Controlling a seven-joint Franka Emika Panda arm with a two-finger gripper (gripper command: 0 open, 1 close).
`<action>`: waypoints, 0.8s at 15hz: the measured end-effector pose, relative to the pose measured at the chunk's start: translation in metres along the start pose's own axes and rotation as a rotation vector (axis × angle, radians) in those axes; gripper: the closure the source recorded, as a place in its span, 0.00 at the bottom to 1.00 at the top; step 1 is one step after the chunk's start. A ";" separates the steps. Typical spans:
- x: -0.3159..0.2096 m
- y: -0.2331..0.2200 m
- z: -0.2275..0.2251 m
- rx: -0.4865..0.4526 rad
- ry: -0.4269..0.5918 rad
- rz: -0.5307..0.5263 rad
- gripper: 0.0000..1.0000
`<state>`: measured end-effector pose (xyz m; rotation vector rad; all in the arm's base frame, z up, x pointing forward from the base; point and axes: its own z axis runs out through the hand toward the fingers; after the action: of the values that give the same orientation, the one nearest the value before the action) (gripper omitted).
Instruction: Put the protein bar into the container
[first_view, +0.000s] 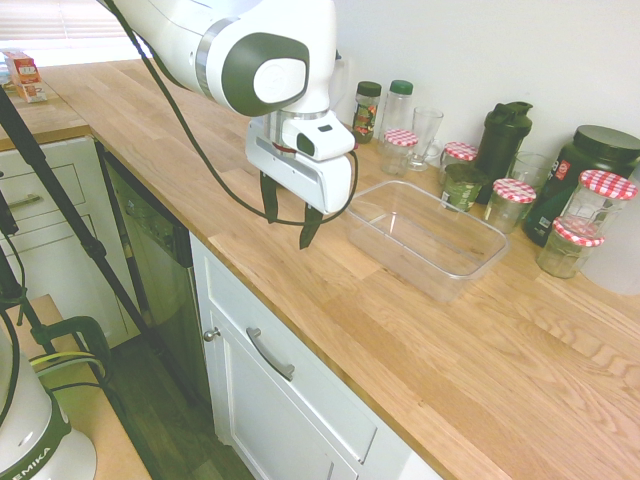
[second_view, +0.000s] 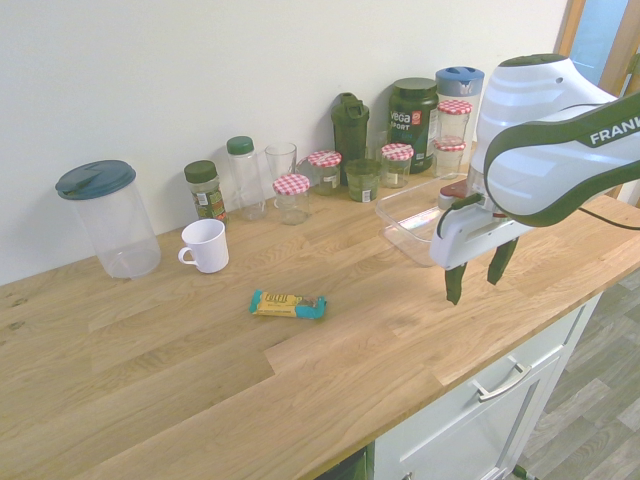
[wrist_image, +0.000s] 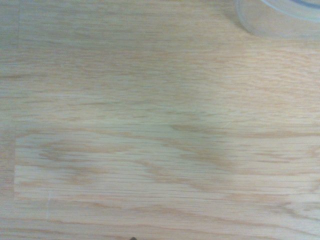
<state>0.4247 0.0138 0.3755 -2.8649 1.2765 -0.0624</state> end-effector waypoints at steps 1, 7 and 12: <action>0.000 0.000 0.000 -0.001 -0.001 0.000 0.00; -0.016 -0.023 -0.014 0.008 0.026 -0.064 0.00; -0.057 -0.069 -0.049 0.021 0.072 -0.198 0.00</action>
<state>0.4366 0.1029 0.4237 -2.9861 0.9902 -0.1800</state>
